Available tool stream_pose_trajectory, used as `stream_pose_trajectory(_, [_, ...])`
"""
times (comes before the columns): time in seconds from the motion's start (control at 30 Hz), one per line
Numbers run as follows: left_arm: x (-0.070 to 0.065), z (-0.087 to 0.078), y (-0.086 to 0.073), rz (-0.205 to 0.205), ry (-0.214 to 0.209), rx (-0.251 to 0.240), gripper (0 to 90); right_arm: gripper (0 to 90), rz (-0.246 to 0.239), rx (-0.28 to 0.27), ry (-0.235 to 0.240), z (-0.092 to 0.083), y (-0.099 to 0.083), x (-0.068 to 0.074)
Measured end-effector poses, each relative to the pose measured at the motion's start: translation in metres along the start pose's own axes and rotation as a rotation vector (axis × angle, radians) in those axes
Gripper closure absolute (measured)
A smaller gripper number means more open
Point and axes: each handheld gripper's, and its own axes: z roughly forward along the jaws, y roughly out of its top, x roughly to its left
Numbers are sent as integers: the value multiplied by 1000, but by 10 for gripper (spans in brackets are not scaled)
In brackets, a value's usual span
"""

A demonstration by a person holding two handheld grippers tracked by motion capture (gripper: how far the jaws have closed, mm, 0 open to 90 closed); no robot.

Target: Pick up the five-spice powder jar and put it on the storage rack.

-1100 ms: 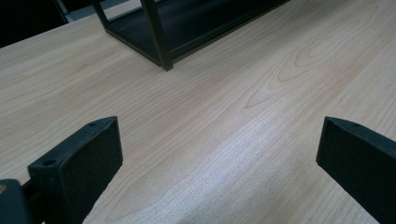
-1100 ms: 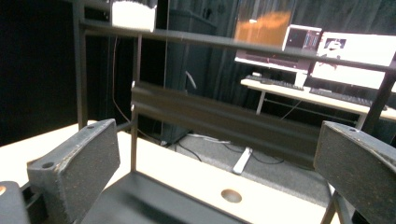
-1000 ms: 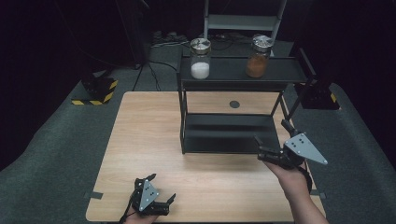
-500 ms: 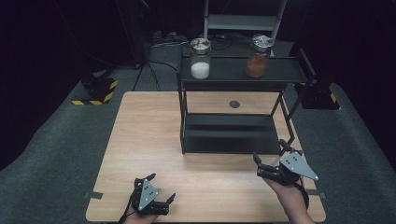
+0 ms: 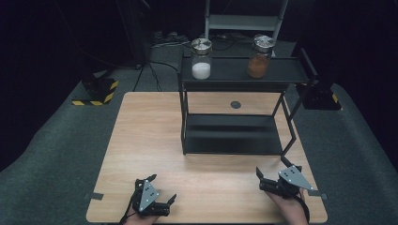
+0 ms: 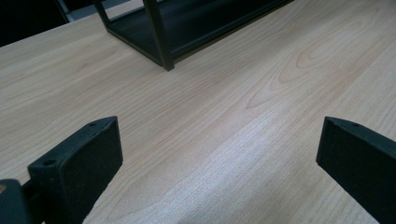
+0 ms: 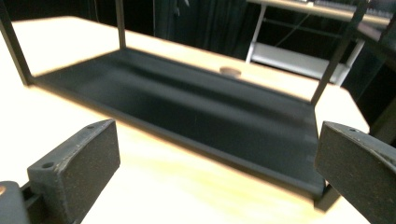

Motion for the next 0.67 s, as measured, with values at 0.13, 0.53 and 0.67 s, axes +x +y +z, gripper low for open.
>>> stream_pose_trajectory(0.13, [0, 0, 0, 1, -3, 0, 6, 0, -18, 53, 1, 1, -7, -1])
stream_pose_trajectory(0.53, [1, 0, 0, 6, -6, -2, 6, 0, -60, 134, -19, -4, -12, 3])
stream_pose_trajectory(0.67, [1, 0, -1, 6, -12, -6, 6, 0, -36, 133, -24, -5, -12, 1])
